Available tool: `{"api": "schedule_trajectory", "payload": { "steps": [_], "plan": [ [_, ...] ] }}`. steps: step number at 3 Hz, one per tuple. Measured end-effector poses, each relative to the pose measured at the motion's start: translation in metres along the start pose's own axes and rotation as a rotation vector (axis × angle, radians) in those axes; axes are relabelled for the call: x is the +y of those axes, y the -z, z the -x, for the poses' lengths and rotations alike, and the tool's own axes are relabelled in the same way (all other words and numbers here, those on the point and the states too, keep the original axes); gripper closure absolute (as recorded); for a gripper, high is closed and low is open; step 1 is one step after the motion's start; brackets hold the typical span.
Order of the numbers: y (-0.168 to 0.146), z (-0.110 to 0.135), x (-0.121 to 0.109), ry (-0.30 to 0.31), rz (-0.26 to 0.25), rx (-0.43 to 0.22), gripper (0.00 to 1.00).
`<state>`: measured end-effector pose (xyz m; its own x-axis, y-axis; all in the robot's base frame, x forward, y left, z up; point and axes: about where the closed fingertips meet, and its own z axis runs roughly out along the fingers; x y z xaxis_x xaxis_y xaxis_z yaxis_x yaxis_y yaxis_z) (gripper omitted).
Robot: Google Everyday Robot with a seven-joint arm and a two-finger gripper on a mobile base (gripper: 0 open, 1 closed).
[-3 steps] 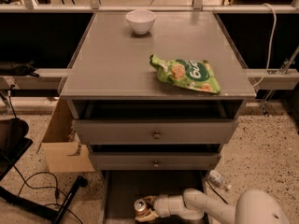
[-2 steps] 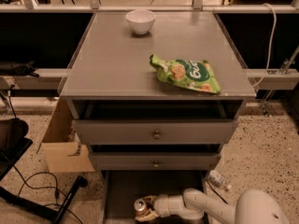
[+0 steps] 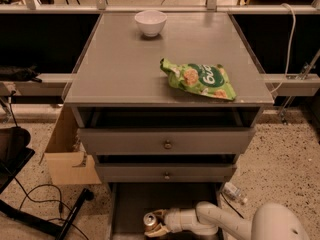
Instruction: Place orange can into bottom drawer
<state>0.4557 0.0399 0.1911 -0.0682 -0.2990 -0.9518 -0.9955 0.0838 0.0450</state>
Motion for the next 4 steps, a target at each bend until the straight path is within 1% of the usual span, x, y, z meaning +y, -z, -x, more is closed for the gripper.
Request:
{"api": "schedule_trajectory", "payload": {
  "steps": [2, 3, 4],
  "plan": [
    [0.0, 0.0, 0.0, 0.0, 0.0, 0.0, 0.04],
    [-0.0001, 0.0, 0.0001, 0.0, 0.0, 0.0, 0.0],
    [-0.0001, 0.0001, 0.0001, 0.0, 0.0, 0.0, 0.0]
  ]
}}
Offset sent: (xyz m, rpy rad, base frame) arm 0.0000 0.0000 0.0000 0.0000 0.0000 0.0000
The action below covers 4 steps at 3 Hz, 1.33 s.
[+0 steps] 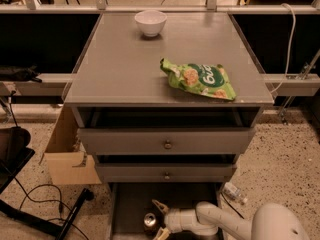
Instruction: Place orange can into bottom drawer
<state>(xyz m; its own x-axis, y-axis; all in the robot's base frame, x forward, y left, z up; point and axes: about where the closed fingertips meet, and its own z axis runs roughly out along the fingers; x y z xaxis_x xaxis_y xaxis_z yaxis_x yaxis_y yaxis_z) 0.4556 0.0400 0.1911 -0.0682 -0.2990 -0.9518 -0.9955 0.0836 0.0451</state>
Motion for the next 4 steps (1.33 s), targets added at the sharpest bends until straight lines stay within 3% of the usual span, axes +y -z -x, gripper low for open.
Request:
{"api": "schedule_trajectory", "payload": {
  "steps": [1, 2, 3, 4],
  "plan": [
    [0.014, 0.021, 0.011, 0.01, 0.007, 0.021, 0.0],
    [0.071, 0.062, 0.005, 0.009, -0.093, 0.102, 0.0],
    [0.129, 0.106, 0.004, -0.032, -0.225, 0.183, 0.0],
    [0.145, 0.157, 0.02, -0.091, -0.275, 0.259, 0.0]
  ]
}}
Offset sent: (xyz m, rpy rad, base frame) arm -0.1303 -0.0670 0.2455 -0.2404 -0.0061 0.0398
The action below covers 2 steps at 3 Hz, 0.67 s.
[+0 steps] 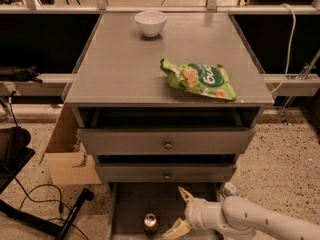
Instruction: Place orange can into bottom drawer
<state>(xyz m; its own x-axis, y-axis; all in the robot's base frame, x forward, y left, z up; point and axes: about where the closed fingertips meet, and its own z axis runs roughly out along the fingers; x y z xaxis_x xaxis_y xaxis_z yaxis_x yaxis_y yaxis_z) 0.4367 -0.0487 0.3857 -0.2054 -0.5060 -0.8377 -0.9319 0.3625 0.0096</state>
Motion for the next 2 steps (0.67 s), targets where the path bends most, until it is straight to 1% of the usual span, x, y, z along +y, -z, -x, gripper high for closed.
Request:
{"api": "schedule_trajectory", "payload": {
  "steps": [1, 2],
  "plan": [
    [-0.005, 0.046, 0.025, -0.08, -0.017, 0.105, 0.0],
    [-0.001, 0.06, 0.047, -0.115, -0.011, 0.171, 0.0]
  ]
}}
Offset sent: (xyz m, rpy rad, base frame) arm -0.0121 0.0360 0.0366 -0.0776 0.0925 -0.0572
